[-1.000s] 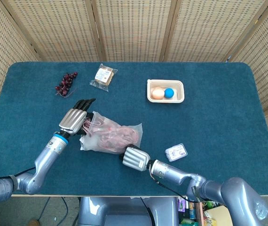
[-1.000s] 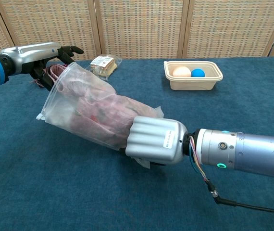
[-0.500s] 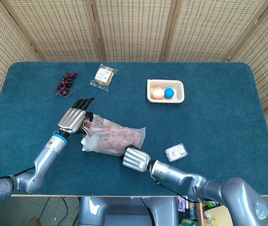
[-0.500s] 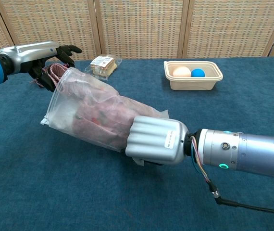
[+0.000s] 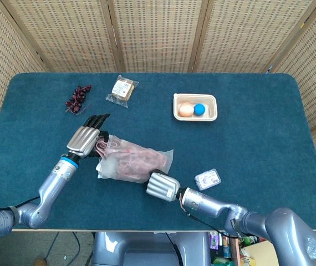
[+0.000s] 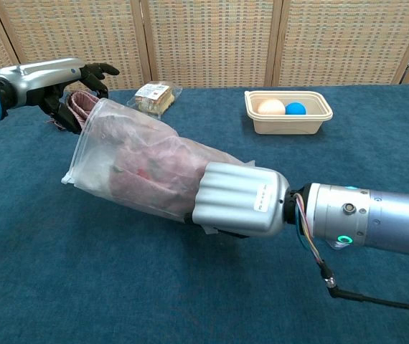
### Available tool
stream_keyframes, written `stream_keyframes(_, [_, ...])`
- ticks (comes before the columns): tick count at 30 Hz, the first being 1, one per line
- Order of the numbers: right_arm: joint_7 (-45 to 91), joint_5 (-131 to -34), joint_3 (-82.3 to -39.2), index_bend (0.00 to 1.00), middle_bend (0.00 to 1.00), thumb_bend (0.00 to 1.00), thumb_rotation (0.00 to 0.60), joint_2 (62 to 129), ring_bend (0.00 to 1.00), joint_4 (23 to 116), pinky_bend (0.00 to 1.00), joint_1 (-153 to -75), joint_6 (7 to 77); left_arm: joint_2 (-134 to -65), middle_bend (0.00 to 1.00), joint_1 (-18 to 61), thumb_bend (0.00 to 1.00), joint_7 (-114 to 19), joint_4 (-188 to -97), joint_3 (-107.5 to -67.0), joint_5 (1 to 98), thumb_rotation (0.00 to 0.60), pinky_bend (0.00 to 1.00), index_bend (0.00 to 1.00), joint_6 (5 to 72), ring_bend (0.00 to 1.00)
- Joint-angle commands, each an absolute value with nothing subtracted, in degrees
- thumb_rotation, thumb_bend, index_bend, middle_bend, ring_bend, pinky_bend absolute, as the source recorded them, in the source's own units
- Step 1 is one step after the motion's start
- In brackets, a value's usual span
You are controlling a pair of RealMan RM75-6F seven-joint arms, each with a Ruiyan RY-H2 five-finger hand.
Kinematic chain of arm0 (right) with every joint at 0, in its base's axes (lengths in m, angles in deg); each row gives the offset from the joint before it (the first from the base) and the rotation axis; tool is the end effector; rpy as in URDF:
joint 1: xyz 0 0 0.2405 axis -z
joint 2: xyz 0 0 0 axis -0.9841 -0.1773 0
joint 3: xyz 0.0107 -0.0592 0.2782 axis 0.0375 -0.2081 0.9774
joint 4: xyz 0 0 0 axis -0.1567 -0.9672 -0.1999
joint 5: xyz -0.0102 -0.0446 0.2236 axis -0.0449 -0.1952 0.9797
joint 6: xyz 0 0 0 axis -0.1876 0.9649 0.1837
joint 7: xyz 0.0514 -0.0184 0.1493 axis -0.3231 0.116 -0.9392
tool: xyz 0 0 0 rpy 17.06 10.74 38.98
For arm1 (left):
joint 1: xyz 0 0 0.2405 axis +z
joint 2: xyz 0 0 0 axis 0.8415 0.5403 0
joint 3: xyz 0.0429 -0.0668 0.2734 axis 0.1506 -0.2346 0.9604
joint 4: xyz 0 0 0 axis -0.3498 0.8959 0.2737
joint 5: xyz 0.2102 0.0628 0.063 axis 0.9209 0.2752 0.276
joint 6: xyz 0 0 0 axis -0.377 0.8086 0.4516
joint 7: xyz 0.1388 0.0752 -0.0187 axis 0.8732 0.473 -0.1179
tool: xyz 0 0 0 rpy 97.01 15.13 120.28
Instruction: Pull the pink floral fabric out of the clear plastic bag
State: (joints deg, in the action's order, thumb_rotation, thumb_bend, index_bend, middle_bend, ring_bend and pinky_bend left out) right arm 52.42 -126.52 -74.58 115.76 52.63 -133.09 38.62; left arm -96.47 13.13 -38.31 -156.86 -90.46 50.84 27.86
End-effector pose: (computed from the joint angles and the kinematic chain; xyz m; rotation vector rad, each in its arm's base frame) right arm -0.1097 -0.3391 -0.1365 2.3557 0.3877 0.9206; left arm -0.1703 0.4078 0.0156 -1.7875 -1.0326 -0.9988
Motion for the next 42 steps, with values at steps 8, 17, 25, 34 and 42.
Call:
stream_keyframes(8, [56.1, -127.4, -75.1, 0.78, 0.84, 0.86, 0.6, 109.3, 0.77, 58.1, 0.95, -132.0, 40.3, -92.4, 0.0, 15.1, 0.41, -40.6, -155.2, -90.5, 51.5, 0.6, 0.0, 0.68, 28.8, 0.0])
stream_keyframes(17, [59.4, -126.6, -75.0, 0.79, 0.85, 0.88, 0.6, 102.2, 0.77, 63.2, 0.95, -130.5, 40.7, -87.2, 0.0, 18.0, 0.41, -44.9, -152.4, -90.7, 51.8, 0.6, 0.0, 0.68, 29.4, 0.0])
stream_keyframes(25, [61.5, -124.5, -75.0, 0.79, 0.85, 0.88, 0.6, 94.7, 0.77, 65.2, 0.95, -127.5, 41.4, -82.4, 0.0, 21.5, 0.41, -51.7, -145.3, -90.6, 52.1, 0.6, 0.0, 0.68, 28.8, 0.0])
stream_keyframes(34, [61.5, -122.0, -74.3, 0.79, 0.85, 0.88, 0.6, 91.4, 0.77, 64.7, 0.95, -124.9, 41.5, -80.8, 0.0, 23.2, 0.41, -57.9, -137.8, -90.4, 53.8, 0.6, 0.0, 0.68, 27.0, 0.0])
stream_keyframes(42, [60.5, -121.5, -74.3, 0.79, 0.85, 0.88, 0.6, 91.2, 0.77, 62.5, 0.95, -123.3, 41.9, -80.6, 0.0, 23.7, 0.41, -59.6, -135.1, -90.4, 54.8, 0.6, 0.0, 0.68, 26.0, 0.0])
